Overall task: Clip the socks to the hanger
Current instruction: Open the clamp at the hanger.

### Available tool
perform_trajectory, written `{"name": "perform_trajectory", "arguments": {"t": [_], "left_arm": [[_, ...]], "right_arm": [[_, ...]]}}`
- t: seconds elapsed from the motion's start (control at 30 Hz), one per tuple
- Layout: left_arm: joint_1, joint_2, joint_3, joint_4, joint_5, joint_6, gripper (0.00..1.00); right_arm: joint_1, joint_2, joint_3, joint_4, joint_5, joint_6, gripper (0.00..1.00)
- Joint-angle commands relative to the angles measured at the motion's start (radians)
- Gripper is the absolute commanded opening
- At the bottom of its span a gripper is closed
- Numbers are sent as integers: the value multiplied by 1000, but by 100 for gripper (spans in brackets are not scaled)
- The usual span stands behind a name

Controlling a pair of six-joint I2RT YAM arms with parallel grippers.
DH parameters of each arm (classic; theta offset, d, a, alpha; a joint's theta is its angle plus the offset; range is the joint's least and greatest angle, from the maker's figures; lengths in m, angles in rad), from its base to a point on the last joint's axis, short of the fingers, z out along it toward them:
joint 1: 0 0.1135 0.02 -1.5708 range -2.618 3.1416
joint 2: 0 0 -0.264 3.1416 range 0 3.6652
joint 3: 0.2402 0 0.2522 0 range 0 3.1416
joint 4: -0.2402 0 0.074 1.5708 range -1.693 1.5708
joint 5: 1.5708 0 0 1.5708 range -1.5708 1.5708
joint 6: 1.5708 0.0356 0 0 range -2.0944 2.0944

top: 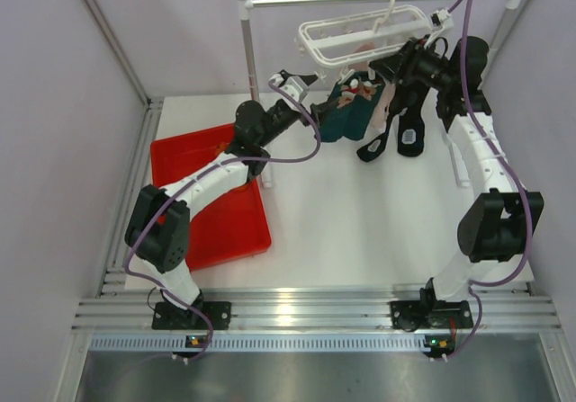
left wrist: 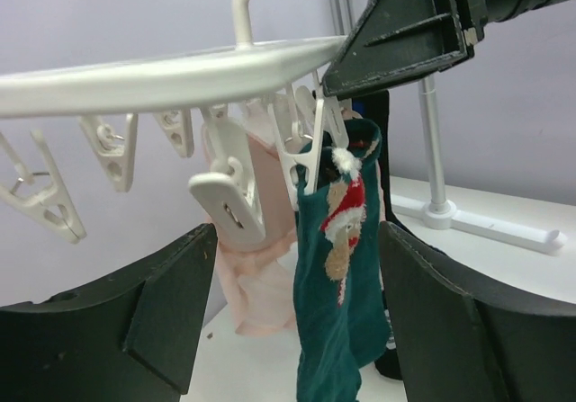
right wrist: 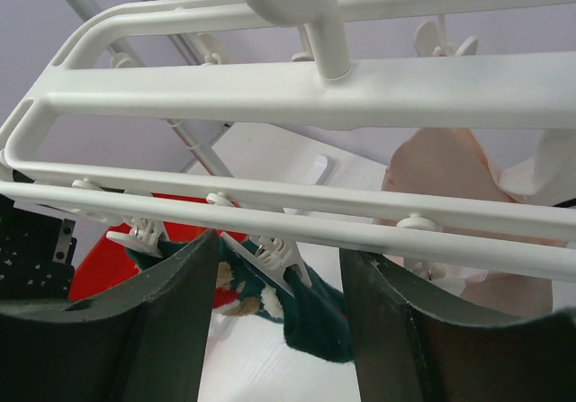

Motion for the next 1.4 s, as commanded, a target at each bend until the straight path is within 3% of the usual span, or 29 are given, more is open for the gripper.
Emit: {"name": "perform_trajectory", "arguments": {"t": [0.0,0.17,0.3,0.5,0.53,0.77,1.07,1.37], "left_arm": [[-1,-8,57,39,-54,23,76],[-4,-5,67,38,-85,36,69],[-4,-5,75,13,-74,58,50],[-4,-17,75,-27,-26,87,31],[-4,-30,63,-27,-9,96,24],[-19,-64,61,-79,45,219,6],[-28,-71,98,-149,136,415,6],[-51,-53,172,-226,119,460,6]], "right_arm": [[-2,-67,-2,64,-13,7,55],[-3,-76,-11,67,-19,7,54],[-3,-84,-19,75,-23,10,54],[-3,-96,-16,77,-33,9,53],[-3,-98,-16,78,-34,7,53],[0,-148,-40,93,-71,13,52],[50,-213,-51,101,-132,30,54],[181,-309,-152,42,-31,-42,68]]}}
